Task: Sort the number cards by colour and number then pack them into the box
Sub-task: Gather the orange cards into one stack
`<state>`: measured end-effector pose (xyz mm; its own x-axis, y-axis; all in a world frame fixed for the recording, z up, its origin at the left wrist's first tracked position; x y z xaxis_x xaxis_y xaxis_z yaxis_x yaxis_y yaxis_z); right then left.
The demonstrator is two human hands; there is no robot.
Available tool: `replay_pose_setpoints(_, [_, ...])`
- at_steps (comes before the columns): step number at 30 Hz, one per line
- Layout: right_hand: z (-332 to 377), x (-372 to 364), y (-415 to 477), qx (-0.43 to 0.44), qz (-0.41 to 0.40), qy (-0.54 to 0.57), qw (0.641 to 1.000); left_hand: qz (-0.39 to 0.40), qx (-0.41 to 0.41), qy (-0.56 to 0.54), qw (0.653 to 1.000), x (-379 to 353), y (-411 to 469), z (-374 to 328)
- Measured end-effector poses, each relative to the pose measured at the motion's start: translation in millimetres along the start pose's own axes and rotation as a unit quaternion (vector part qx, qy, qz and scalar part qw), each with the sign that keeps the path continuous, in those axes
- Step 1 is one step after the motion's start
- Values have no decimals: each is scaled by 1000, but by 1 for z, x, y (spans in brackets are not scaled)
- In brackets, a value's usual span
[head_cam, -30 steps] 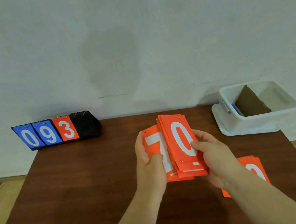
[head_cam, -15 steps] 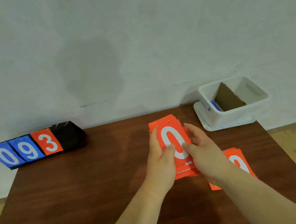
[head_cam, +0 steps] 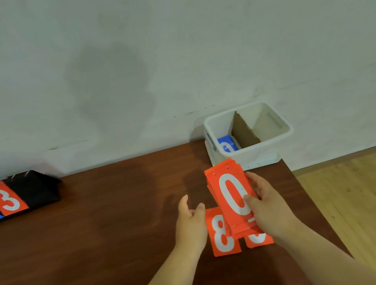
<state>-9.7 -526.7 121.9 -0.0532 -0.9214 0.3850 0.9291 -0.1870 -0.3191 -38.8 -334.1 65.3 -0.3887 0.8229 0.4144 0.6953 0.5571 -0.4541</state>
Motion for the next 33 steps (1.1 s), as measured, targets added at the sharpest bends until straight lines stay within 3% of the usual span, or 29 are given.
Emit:
replay_pose_setpoints(5, [-50, 67, 41, -25, -16, -31, 999, -54, 68, 177, 980, -64, 7, 40])
replay_pose_setpoints(8, [-70, 93, 56, -47, -9, -53, 997, -78, 64, 272, 957, -89, 4, 53])
replay_pose_setpoints(14, [-98, 114, 76, -71, 5, -63, 995, -110, 46, 333, 935, -122, -10, 63])
replay_pose_setpoints(24, [-101, 112, 81, -122, 56, -57, 989, -116, 72, 215, 967, -130, -22, 72])
replay_pose_setpoints(29, [-83, 109, 82, -100, 48, -45, 993, -167, 106, 91, 976, -100, -23, 66])
replay_pose_setpoints(33, [-55, 88, 72, -106, 80, -10, 991, -154, 98, 23, 983, -59, -31, 47])
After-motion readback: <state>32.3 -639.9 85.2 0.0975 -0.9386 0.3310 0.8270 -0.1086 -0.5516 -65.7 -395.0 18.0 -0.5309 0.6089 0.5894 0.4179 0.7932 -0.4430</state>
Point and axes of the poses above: each hand's wrist, its own y-axis towards the middle knuckle, its own x-axis out of the back of the hand, z = x × y, the point moved 3 cm from there along y, towards the middle knuckle, and after that the axes turned 11 degrees about -z, right-handed, at the moved point
